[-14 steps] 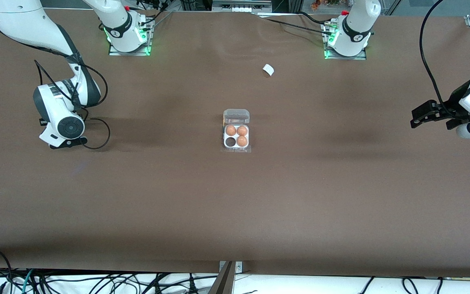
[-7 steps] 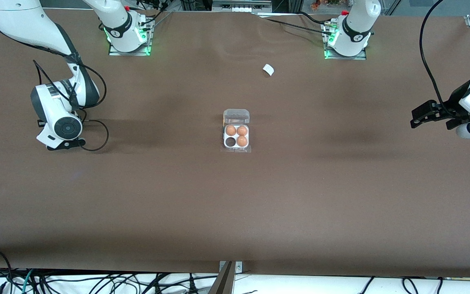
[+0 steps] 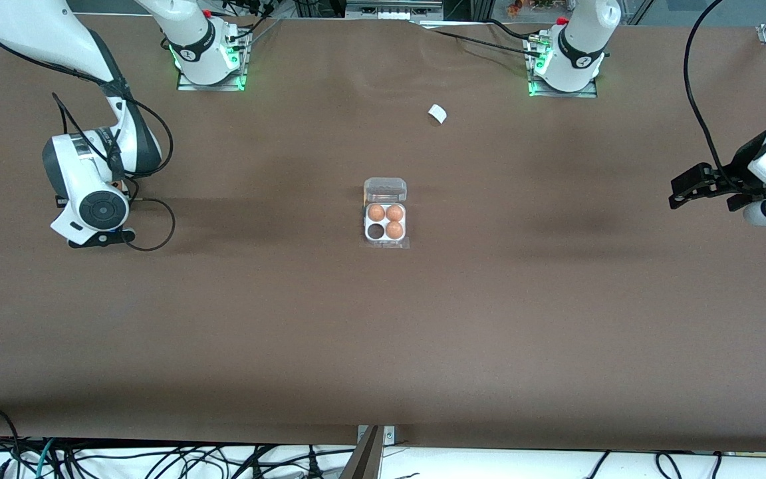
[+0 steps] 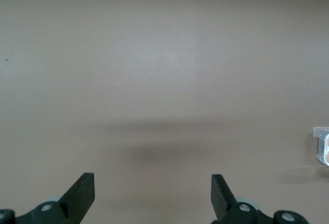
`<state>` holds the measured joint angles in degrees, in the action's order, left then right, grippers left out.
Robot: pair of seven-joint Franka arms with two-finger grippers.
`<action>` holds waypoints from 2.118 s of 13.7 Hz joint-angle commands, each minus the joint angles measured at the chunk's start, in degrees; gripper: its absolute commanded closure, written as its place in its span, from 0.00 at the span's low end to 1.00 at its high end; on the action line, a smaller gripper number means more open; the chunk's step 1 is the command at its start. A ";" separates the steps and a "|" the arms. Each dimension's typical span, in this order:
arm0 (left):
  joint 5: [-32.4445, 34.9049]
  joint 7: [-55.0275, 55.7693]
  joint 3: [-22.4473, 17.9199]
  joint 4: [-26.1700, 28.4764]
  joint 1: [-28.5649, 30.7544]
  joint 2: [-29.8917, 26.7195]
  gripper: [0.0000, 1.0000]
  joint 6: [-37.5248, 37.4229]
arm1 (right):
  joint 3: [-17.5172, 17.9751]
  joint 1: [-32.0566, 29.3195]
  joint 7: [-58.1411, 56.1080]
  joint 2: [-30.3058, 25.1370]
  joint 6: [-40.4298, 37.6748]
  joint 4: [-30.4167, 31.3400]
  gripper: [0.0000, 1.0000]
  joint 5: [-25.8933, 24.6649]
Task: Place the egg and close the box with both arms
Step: 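Lower the right gripper and grasp one brown egg from the bowl, then carry the egg with the right gripper to the clear carton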
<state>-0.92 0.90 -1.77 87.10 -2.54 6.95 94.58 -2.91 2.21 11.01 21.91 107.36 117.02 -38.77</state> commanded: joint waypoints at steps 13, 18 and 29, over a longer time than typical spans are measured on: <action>-0.31 0.33 -0.07 -1.14 -0.01 0.34 0.00 -0.18 | 13.01 -0.45 -0.91 -0.11 11.53 -12.87 0.87 28.30; -0.31 0.33 -0.16 -1.14 -0.01 0.34 0.00 -0.18 | 18.46 -0.37 0.15 0.77 22.52 -12.34 0.90 28.40; -0.31 0.33 -0.07 -1.14 -0.01 0.34 0.00 -0.18 | 25.24 3.15 -0.90 5.60 39.49 -12.25 0.92 28.49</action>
<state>-0.92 0.90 -1.81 87.04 -2.54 6.96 94.58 21.95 4.88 11.17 27.08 144.04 104.39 -11.19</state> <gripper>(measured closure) 0.000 0.524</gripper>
